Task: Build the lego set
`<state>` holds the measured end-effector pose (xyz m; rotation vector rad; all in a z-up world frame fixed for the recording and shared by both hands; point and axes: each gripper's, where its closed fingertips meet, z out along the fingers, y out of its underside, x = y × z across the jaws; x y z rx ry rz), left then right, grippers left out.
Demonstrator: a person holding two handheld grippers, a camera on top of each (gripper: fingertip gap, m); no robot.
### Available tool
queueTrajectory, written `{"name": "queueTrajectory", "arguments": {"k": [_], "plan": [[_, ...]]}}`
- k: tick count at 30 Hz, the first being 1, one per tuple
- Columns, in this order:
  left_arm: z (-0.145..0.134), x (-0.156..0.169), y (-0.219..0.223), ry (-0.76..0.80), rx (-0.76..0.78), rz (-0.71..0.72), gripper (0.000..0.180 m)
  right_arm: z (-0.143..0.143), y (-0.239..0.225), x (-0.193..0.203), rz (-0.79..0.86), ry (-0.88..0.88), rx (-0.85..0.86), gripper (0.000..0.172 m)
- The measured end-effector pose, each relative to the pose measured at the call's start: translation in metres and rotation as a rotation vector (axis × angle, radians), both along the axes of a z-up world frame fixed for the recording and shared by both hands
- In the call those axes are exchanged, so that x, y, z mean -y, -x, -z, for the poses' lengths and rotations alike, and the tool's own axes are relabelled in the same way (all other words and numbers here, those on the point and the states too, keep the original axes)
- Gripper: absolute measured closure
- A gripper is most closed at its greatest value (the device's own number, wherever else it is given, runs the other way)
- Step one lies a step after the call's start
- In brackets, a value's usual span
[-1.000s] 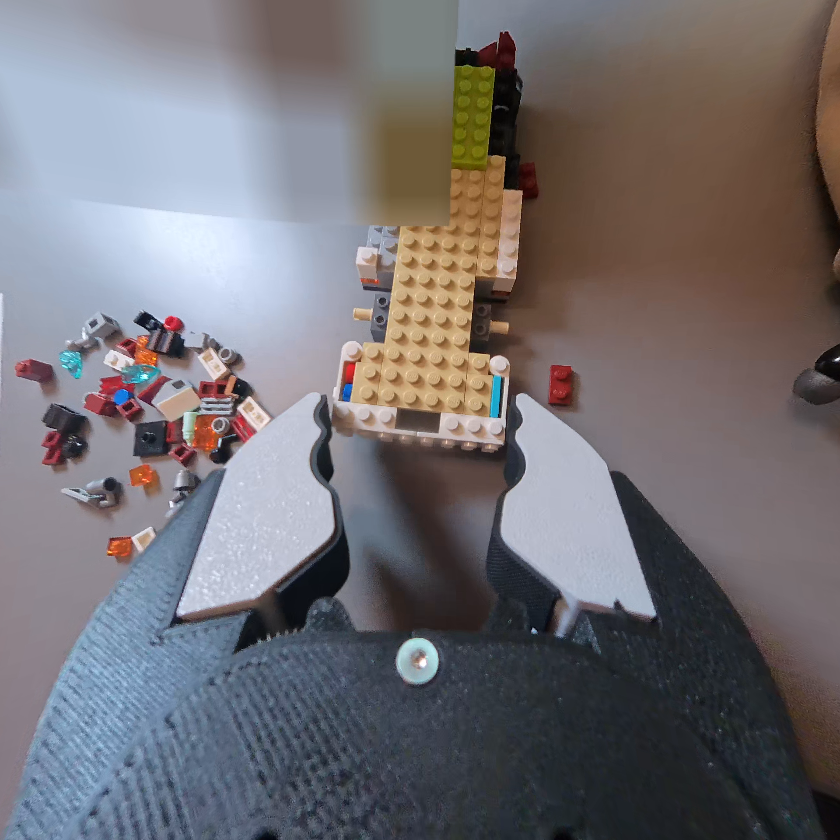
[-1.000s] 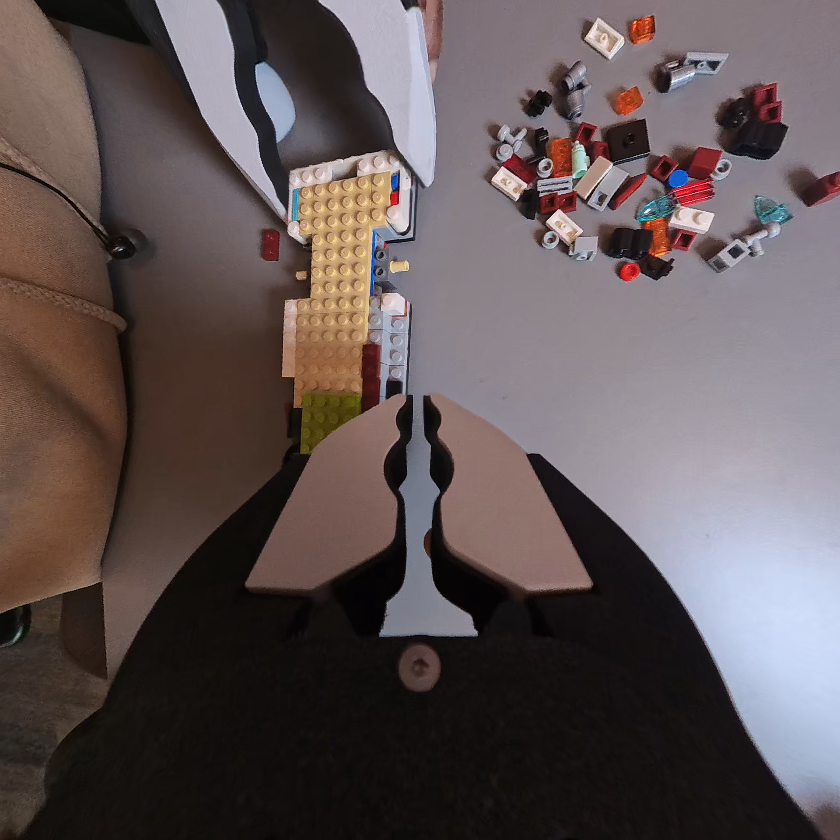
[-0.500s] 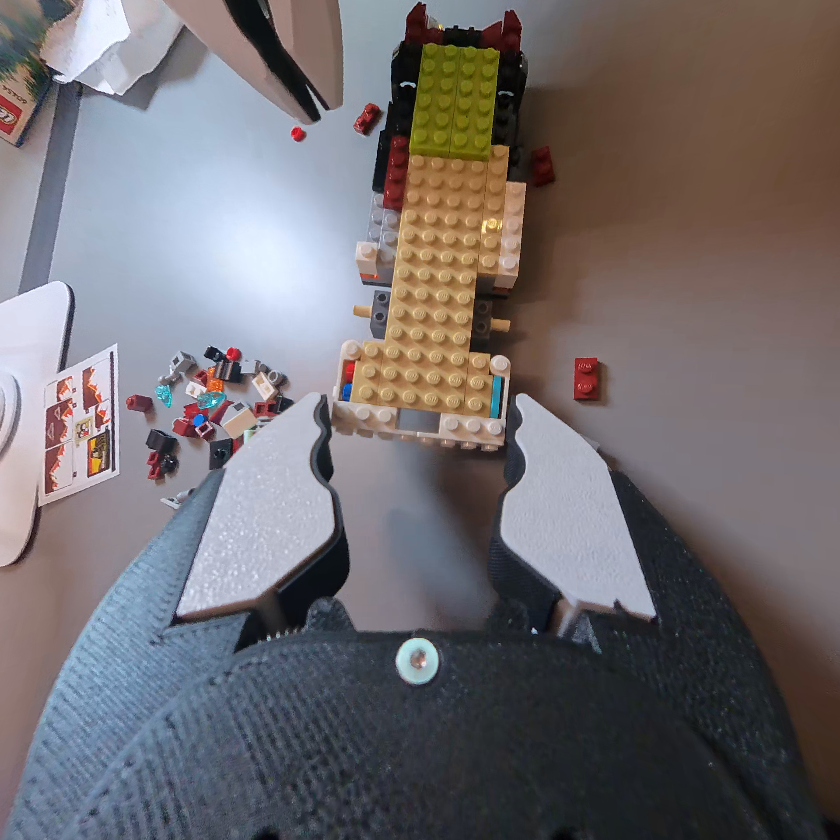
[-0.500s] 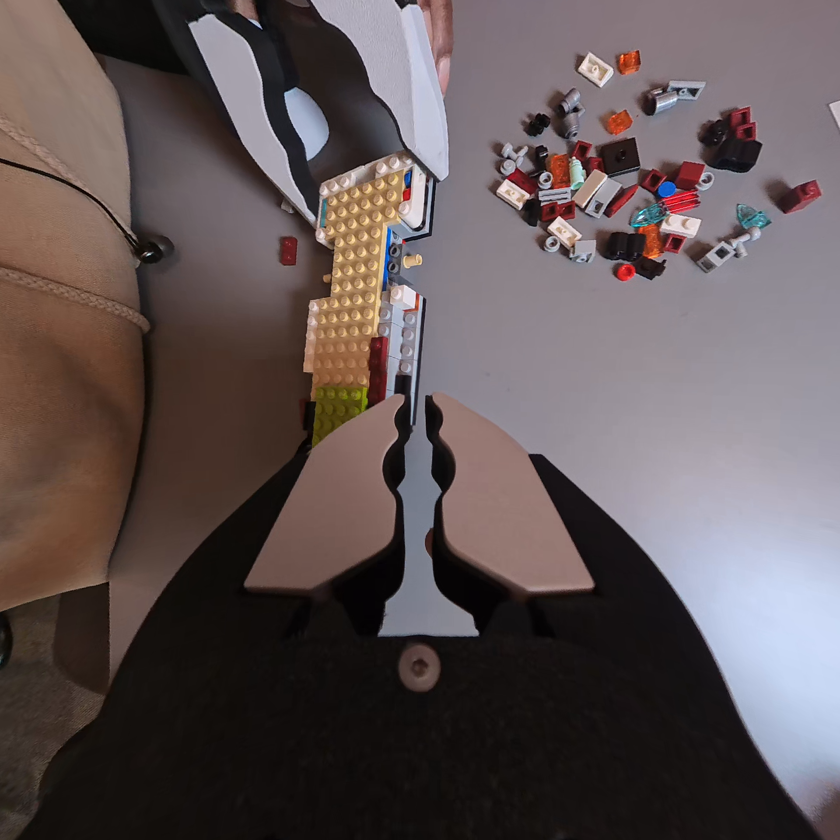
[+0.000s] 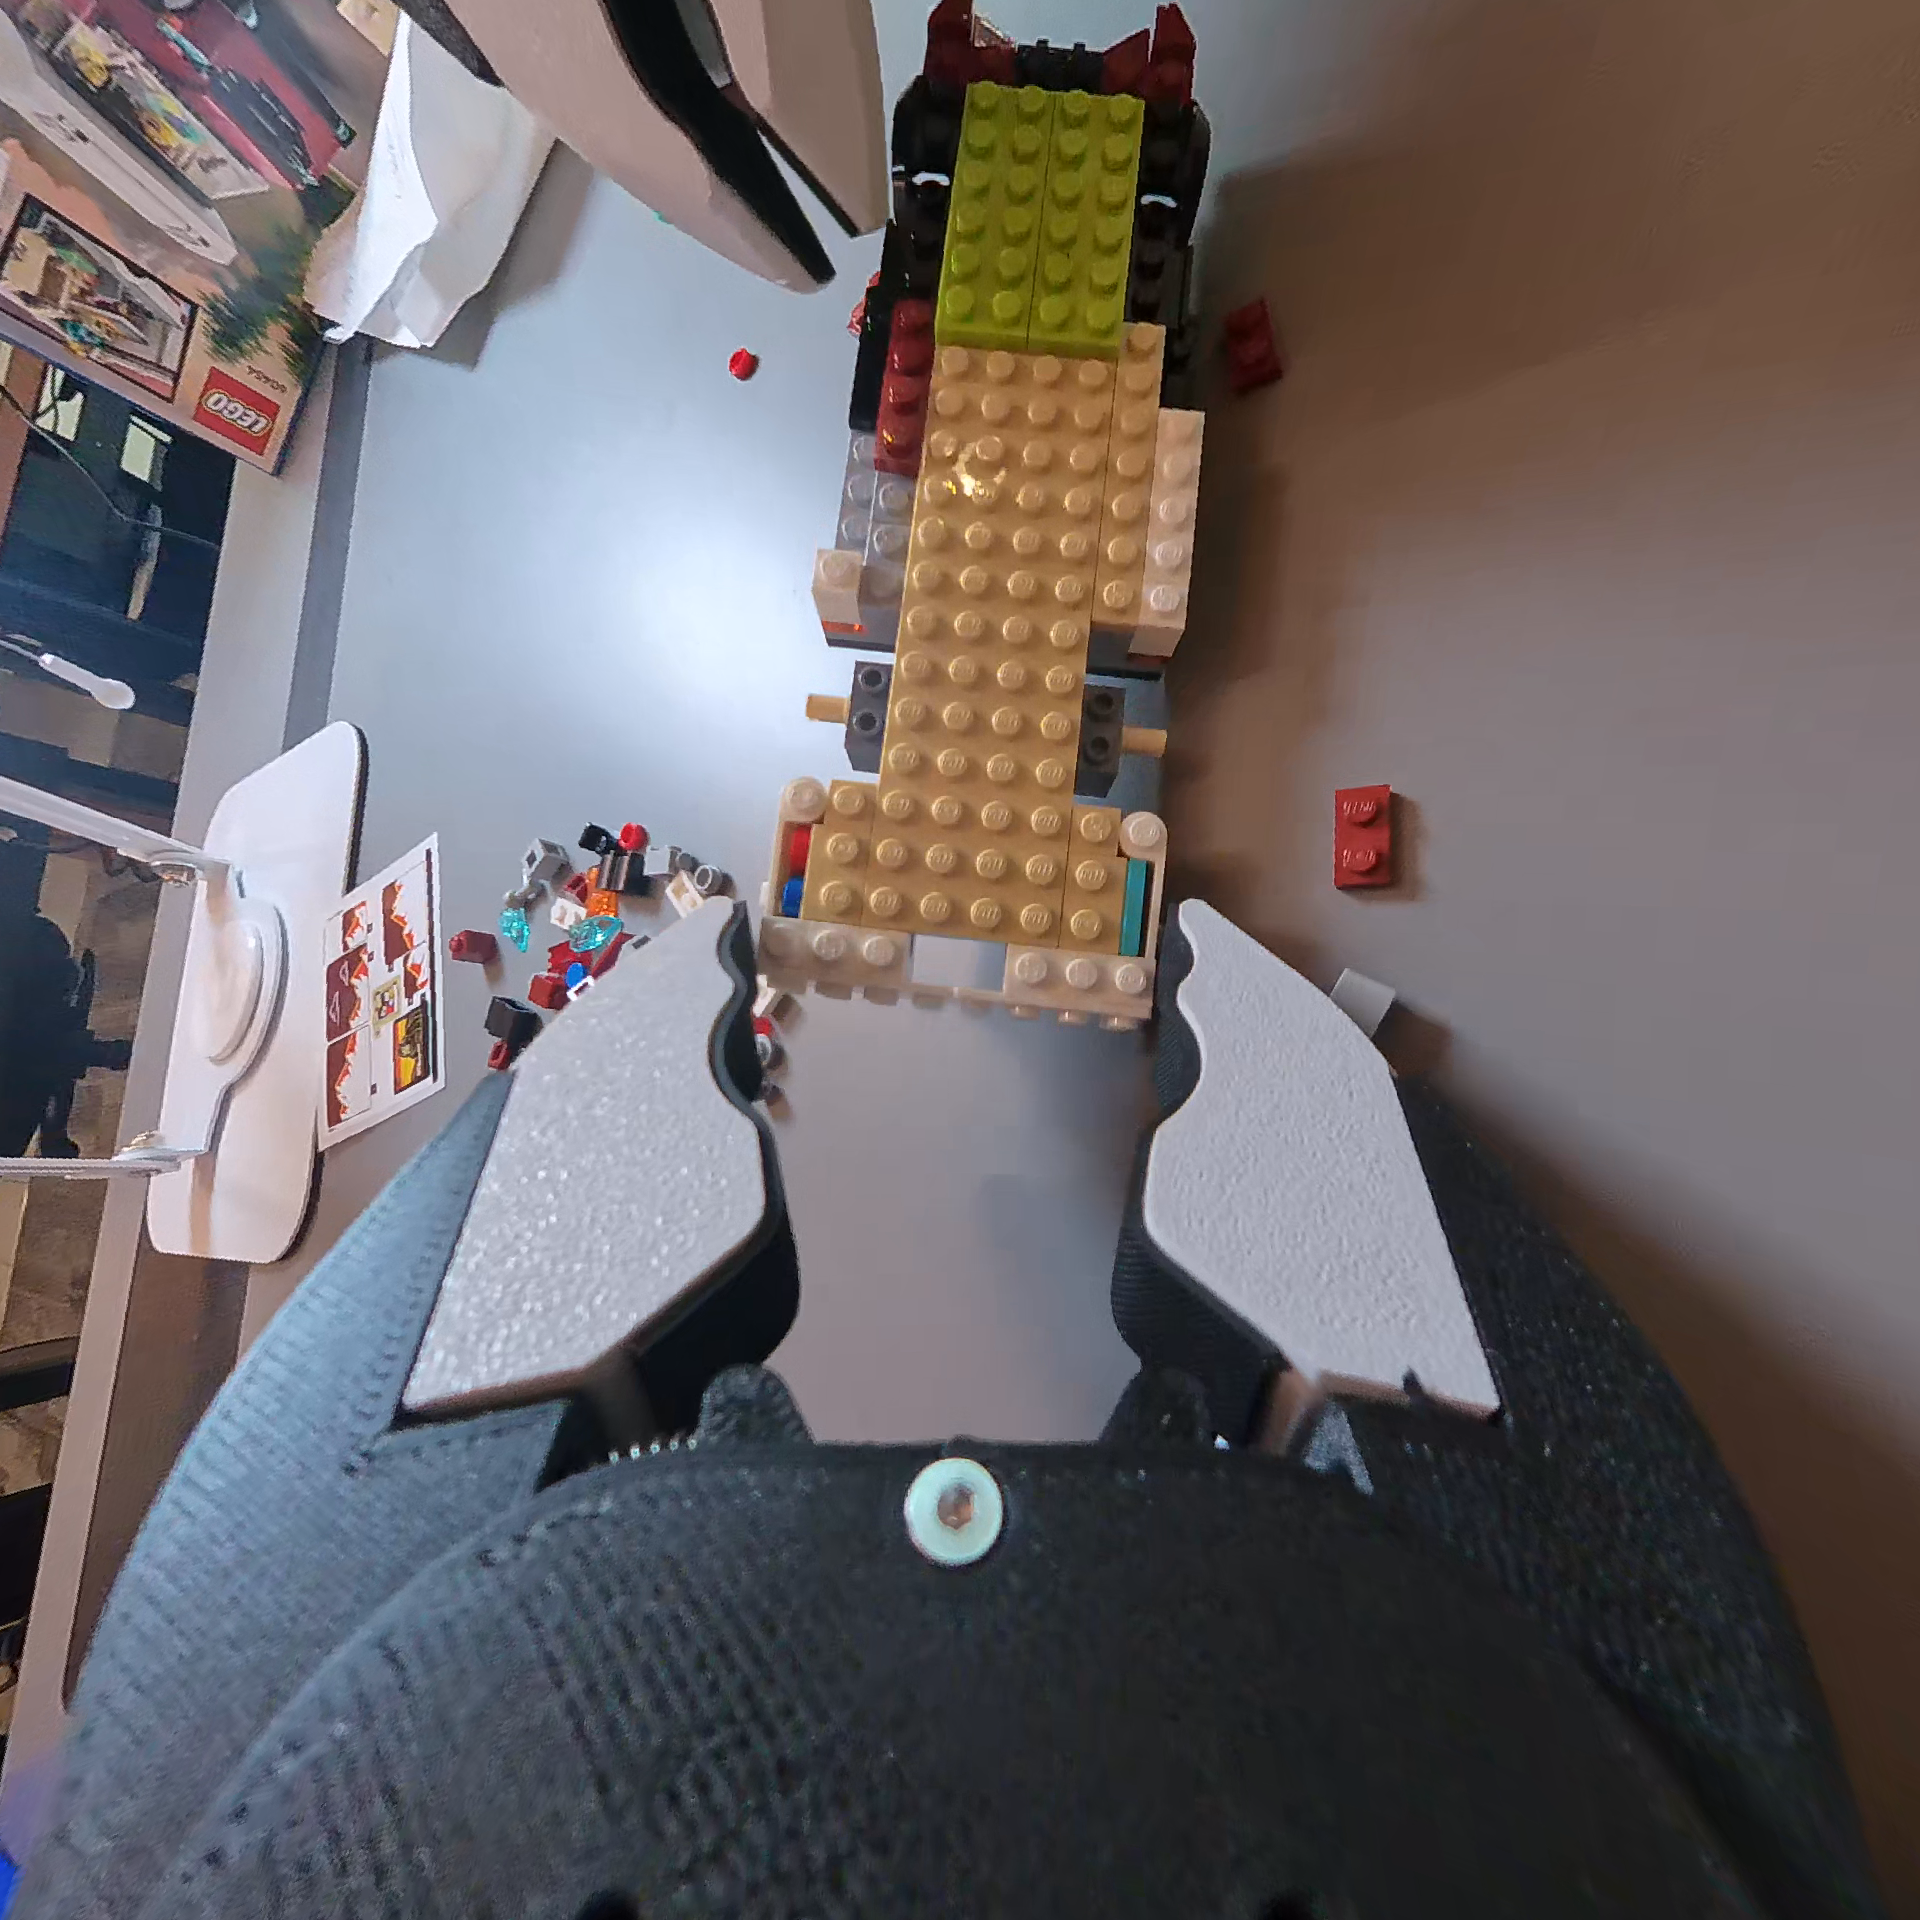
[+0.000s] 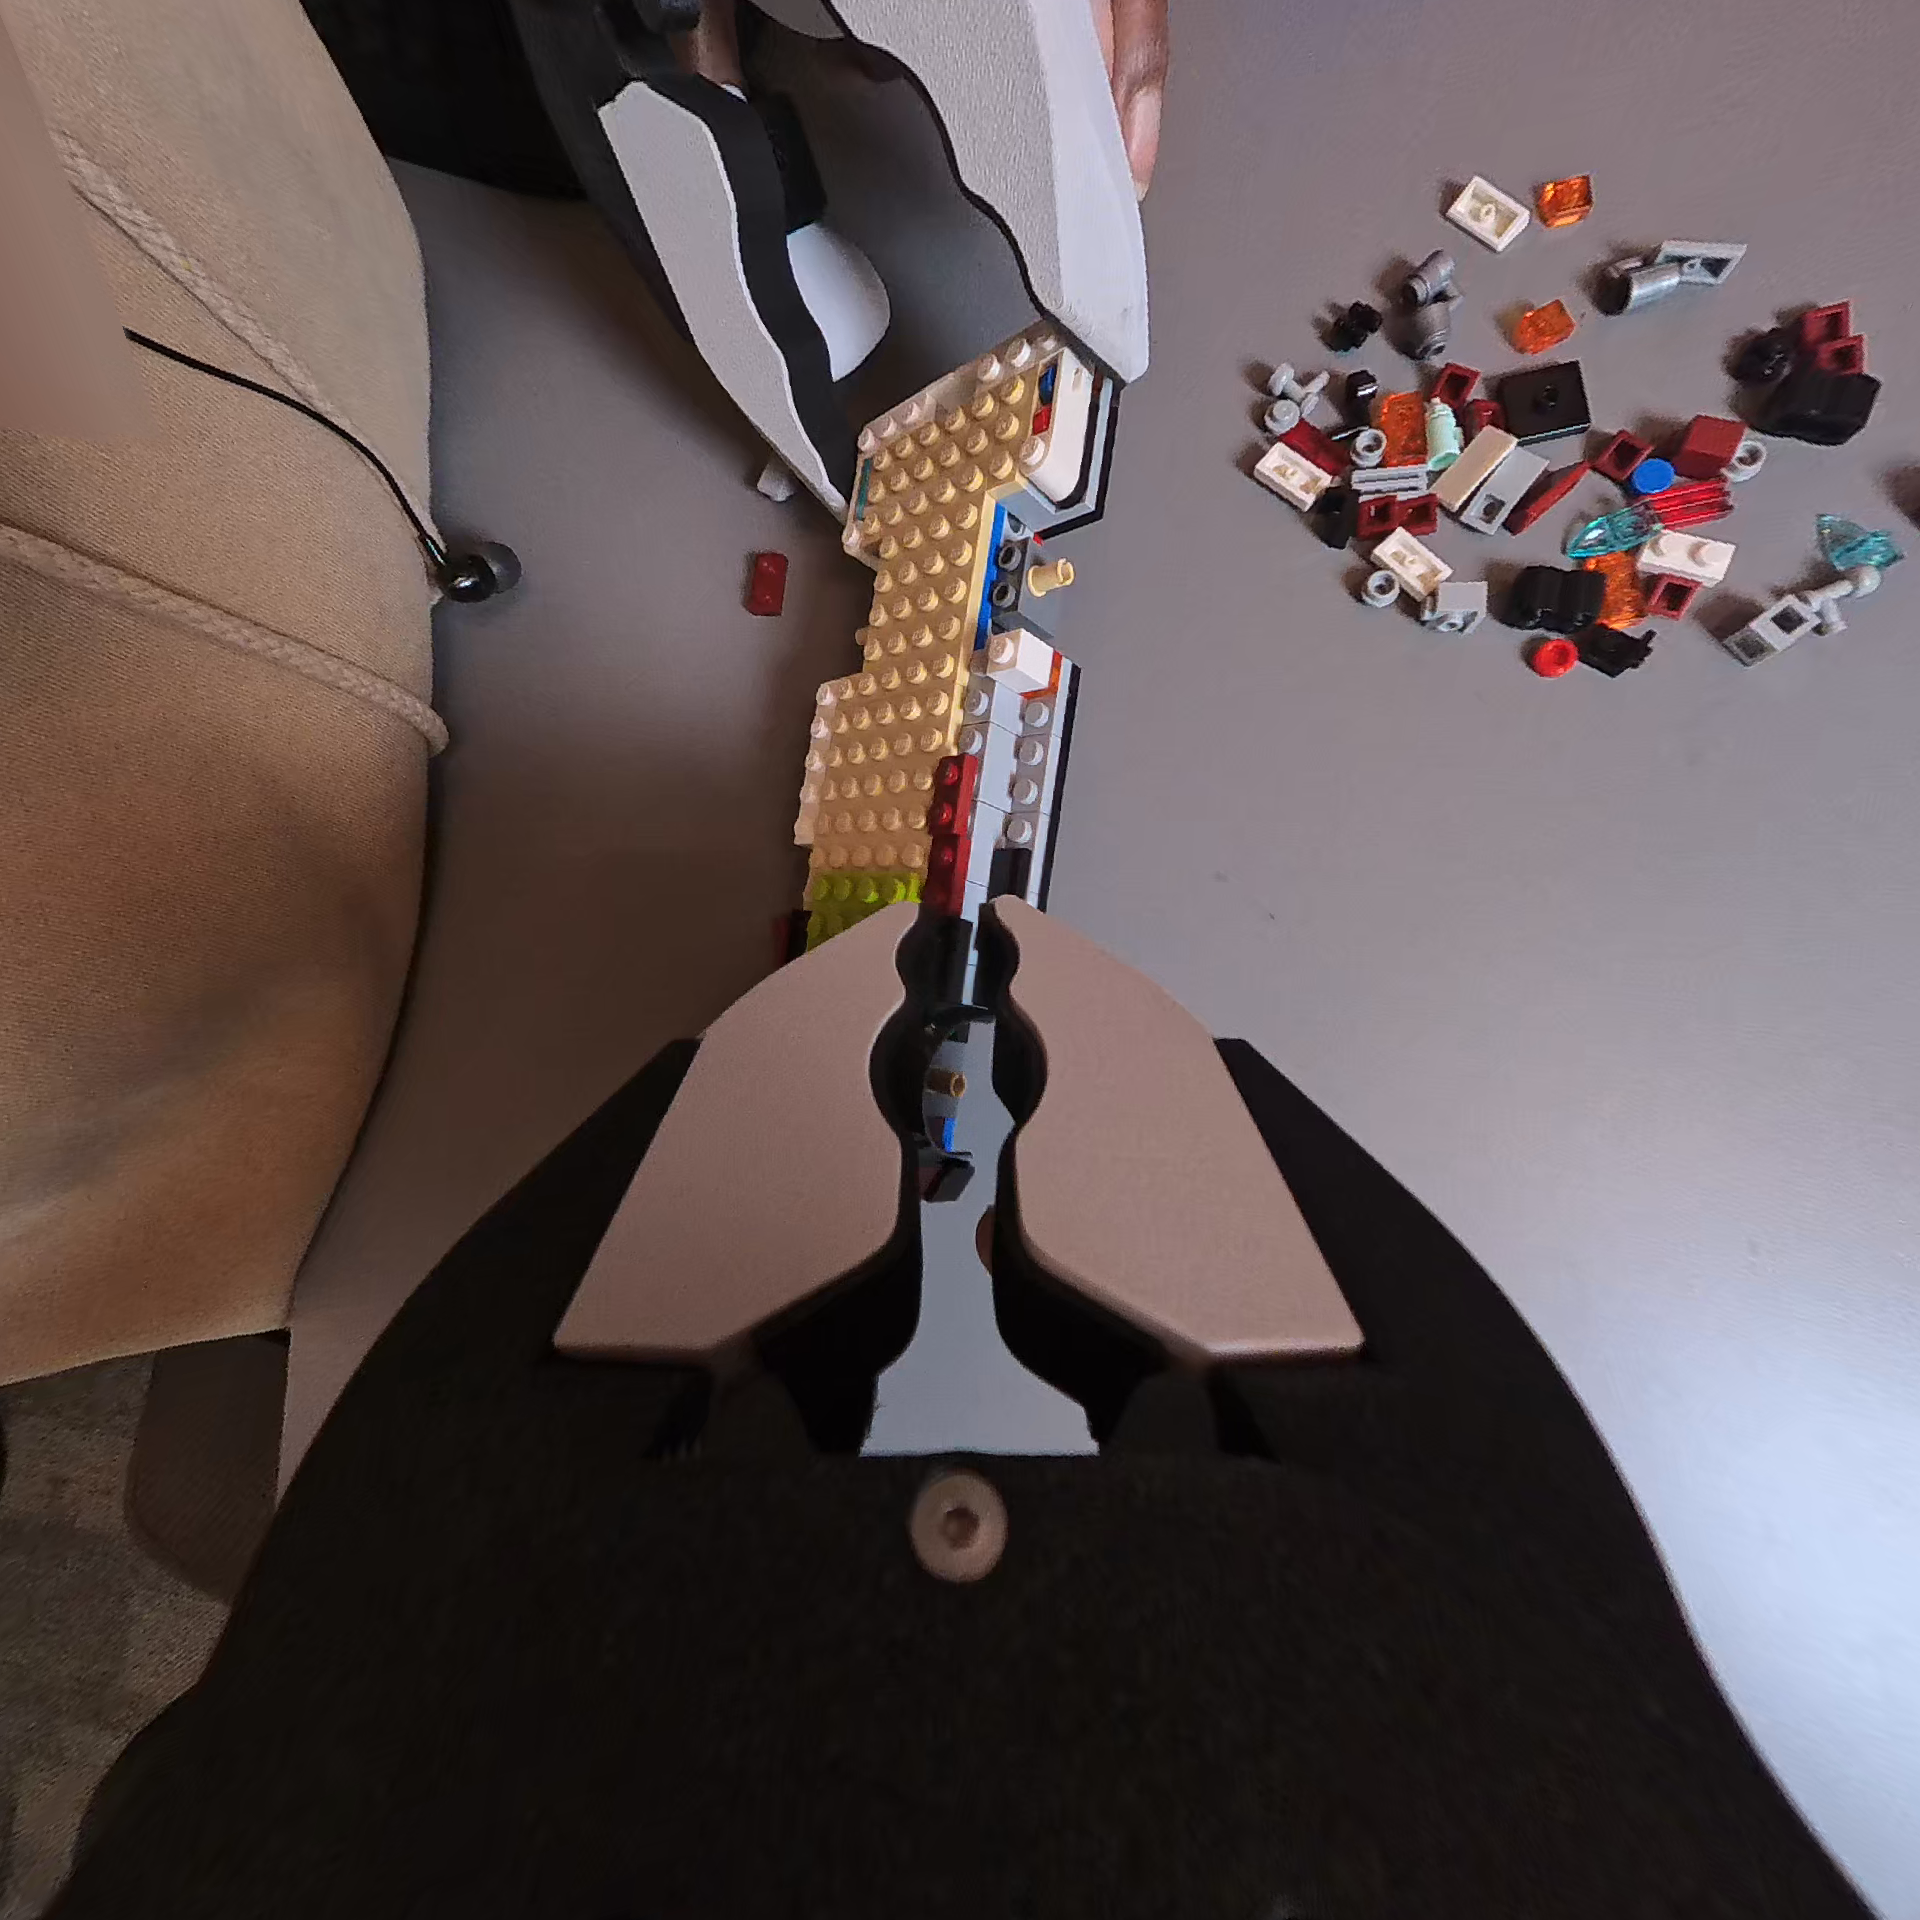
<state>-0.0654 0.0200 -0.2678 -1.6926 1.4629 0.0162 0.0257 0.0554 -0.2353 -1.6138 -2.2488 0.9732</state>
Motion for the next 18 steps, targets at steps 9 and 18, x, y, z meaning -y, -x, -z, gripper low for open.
{"name": "queueTrajectory", "arguments": {"k": [9, 18], "plan": [[0.004, 0.002, -0.001, 0.085, 0.05, -0.011, 0.106, 0.002, 0.01, 0.005, 0.0, -0.001, -0.009, 0.164], [0.012, 0.007, 0.001, 0.349, 0.207, -0.062, 0.106, 0.016, 0.027, 0.0, -0.005, -0.012, 0.075, 0.164]]}}
